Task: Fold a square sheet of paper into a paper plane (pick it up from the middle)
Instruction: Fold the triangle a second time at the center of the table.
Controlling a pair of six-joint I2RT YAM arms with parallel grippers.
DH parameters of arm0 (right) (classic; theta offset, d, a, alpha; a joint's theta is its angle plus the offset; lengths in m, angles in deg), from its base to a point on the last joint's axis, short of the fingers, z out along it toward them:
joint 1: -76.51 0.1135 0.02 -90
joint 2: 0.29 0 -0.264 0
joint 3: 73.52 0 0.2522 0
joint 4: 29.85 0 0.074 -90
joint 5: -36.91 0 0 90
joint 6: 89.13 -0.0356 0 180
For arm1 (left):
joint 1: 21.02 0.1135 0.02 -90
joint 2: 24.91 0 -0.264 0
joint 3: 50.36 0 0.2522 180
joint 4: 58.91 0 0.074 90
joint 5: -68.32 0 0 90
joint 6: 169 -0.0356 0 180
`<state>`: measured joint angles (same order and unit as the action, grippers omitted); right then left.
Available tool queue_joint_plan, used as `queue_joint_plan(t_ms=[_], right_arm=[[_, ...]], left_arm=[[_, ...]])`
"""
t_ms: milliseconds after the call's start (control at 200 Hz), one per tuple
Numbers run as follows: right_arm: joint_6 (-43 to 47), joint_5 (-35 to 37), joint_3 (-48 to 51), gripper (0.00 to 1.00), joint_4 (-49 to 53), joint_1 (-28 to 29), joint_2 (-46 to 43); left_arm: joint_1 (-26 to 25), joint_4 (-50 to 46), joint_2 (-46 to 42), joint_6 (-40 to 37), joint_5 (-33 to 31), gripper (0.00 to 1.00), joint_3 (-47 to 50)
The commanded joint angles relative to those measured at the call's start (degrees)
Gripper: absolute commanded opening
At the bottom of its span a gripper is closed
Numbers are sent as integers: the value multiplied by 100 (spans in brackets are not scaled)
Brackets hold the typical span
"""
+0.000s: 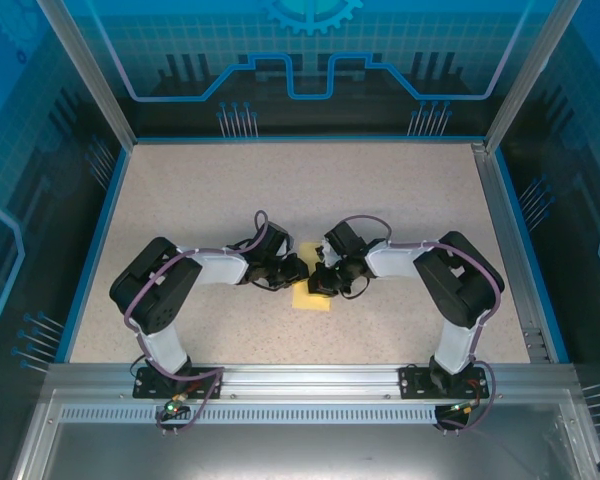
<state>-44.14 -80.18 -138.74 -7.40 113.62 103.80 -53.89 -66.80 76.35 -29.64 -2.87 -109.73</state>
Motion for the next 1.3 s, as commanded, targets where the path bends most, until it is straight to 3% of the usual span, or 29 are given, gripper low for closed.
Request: queue_joint_plan(t_ms=[0,1100,1295], right_arm=[[-16,-54,75,8,91,-34,-23],[-81,-371,1860,12,-28,-340,-1246],[-67,-361,1670,15,-103,-522,-1621]], left_arm=[[-10,-309,140,-55,-321,19,-72],[-9,-403,228,-54,-375,16,-118],[-8,-355,212,-72,-286,16,-142]])
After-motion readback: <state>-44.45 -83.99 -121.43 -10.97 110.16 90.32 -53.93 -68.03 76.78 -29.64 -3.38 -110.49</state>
